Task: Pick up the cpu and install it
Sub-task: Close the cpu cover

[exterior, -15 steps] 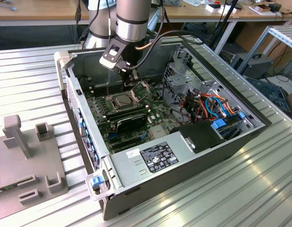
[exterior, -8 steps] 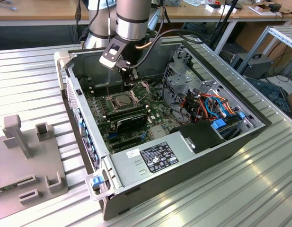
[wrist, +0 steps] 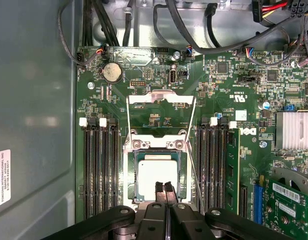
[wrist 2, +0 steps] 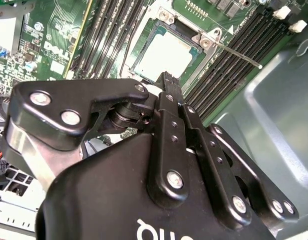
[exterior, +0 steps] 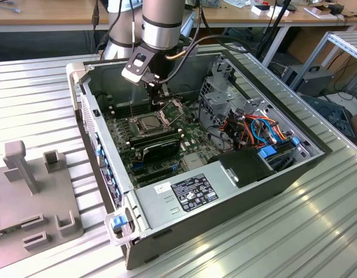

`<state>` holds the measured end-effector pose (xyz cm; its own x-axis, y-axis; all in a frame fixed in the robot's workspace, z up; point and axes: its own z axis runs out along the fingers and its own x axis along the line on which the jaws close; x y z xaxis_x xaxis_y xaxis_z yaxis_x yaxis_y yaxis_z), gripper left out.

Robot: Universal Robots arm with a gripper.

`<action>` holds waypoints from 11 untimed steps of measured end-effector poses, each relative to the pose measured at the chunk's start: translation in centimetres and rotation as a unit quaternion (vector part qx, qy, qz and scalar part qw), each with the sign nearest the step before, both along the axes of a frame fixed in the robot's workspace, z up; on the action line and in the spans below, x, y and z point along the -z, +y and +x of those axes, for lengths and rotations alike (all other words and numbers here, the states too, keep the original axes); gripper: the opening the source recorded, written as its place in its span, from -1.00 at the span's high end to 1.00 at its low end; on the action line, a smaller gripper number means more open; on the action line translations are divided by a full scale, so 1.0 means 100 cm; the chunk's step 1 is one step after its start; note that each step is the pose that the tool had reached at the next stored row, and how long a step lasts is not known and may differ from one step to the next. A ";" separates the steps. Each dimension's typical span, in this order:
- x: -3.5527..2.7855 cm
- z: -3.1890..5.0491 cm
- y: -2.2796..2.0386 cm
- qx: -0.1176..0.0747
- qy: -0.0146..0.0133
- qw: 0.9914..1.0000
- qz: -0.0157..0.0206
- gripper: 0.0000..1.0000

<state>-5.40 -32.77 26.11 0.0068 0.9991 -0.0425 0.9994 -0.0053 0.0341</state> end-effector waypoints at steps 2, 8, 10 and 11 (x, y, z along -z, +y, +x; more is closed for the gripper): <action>-0.0061 0.0000 0.0000 0.000 0.000 1.000 0.000 0.79; -0.0200 0.0000 0.0000 0.000 0.000 1.000 0.000 0.79; -0.0240 0.0000 0.0000 0.000 0.000 1.000 0.000 0.79; -0.0253 0.0000 0.0000 0.000 0.000 1.000 0.000 0.79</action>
